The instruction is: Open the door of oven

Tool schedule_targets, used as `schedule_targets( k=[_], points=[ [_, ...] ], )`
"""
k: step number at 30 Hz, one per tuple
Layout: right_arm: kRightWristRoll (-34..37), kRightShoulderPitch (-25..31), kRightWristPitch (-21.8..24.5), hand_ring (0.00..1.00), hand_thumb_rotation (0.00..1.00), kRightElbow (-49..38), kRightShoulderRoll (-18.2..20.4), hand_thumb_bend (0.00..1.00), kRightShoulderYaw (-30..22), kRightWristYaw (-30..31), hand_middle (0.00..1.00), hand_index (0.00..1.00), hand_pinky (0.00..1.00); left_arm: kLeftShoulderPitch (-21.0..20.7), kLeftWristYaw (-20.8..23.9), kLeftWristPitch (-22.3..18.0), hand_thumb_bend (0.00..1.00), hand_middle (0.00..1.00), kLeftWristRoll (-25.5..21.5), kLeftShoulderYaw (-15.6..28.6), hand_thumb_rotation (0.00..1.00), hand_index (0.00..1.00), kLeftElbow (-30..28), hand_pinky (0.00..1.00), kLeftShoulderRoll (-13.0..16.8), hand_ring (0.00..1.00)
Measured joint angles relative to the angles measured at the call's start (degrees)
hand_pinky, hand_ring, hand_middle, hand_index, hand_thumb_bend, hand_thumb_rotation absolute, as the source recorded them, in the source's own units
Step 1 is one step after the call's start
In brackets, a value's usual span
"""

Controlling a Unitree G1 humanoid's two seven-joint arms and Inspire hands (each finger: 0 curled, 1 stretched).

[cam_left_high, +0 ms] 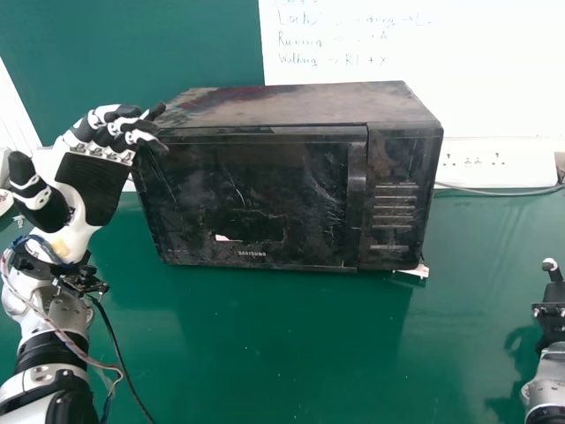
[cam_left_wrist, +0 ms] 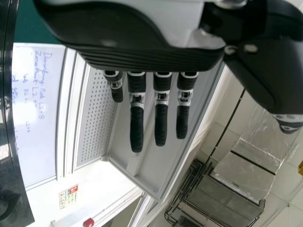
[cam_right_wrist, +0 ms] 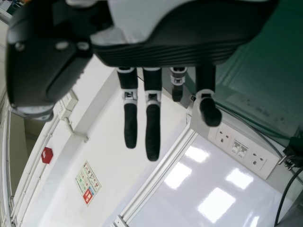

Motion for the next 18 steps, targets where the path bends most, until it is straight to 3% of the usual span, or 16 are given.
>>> schedule_targets(
  k=[8, 15, 18],
  points=[
    [0.0, 0.0, 0.0, 0.56, 0.89, 0.0, 0.0, 1.00, 0.0, -0.2, 0.71, 0.75, 0.42, 0.0, 0.0, 0.2, 0.87, 0.42, 0.0, -0.2, 0.59, 0.56, -0.6, 0.10, 0.0, 0.23],
    [0.0, 0.2, -0.3, 0.57, 0.88, -1.4, 0.2, 1.00, 0.0, -0.2, 0.72, 0.76, 0.43, 0.3, -0.1, 2.7, 0.88, 0.39, -0.2, -0.2, 0.56, 0.55, -1.5, 0.09, -0.2, 0.21],
    [0.0, 0.5, -0.6, 0.58, 0.88, -2.2, 0.7, 1.00, 0.0, -0.2, 0.72, 0.75, 0.43, 0.4, -0.1, 6.6, 0.89, 0.41, -1.1, -0.2, 0.52, 0.55, -1.7, 0.11, -0.5, 0.22]
  ],
)
